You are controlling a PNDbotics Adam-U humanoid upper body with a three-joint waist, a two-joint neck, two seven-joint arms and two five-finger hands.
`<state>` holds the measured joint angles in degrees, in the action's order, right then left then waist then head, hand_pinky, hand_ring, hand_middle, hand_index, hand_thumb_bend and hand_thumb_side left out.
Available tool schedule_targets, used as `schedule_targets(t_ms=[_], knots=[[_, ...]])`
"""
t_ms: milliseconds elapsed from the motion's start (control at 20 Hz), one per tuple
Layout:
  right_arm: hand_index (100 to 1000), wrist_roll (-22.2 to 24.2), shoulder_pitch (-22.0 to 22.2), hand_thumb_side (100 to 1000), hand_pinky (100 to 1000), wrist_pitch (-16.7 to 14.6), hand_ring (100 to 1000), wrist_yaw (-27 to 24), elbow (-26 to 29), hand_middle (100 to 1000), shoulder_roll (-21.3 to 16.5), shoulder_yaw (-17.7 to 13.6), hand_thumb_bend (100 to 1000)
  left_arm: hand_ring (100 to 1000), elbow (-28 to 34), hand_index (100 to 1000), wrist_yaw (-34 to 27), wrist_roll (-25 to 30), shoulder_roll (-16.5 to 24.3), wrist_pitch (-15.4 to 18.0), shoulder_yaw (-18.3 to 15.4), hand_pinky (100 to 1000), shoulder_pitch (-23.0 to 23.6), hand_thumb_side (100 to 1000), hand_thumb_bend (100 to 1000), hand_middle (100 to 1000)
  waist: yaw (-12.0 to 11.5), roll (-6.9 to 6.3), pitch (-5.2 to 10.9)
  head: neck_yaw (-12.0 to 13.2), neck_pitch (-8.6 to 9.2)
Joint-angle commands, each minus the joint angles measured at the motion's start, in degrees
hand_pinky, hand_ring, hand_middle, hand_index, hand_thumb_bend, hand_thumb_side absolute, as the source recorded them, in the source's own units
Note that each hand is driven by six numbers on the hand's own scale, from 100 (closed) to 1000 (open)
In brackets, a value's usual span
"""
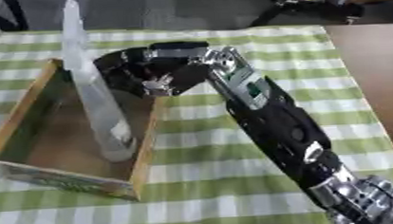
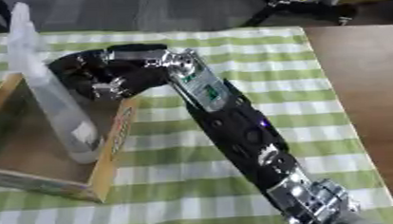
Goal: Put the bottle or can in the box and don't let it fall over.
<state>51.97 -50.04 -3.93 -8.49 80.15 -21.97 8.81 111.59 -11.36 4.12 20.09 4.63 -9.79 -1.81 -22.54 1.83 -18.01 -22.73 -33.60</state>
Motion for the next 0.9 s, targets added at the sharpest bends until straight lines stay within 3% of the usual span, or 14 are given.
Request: schedule_targets(t_ms=[50,650,900], knots=[[1000,0.0,-0.3,523,1000,0.1,1000,-1.0,2.2,1000,-1.9,-1.0,100,763,0.8,841,0.1,-0.3,0.9,0.1,-0.8,1000,0.1,853,100,969,0.2,-0.52,1.36,0.4,0.36],[1000,-1.9,4.9,524,1000,-0.8,1000,-4.7,9.1,1000,-7.9,-4.5,100,761,0.8,841,0.3,-1.0,1.1,0.2,-1.2,998,0.8,851,100,967,2.2,-1.32,1.84,2.4,0.02],[1000,-9.9,8.6,523,973,1.9,1000,-10.8,14.3,1000,-11.3,-7.9,100,760,0.8,841,0.5,-1.3,1.0,0.2,-1.4,997,1.2,851,100,967,3.5,-1.68,2.11,4.1,0.08]])
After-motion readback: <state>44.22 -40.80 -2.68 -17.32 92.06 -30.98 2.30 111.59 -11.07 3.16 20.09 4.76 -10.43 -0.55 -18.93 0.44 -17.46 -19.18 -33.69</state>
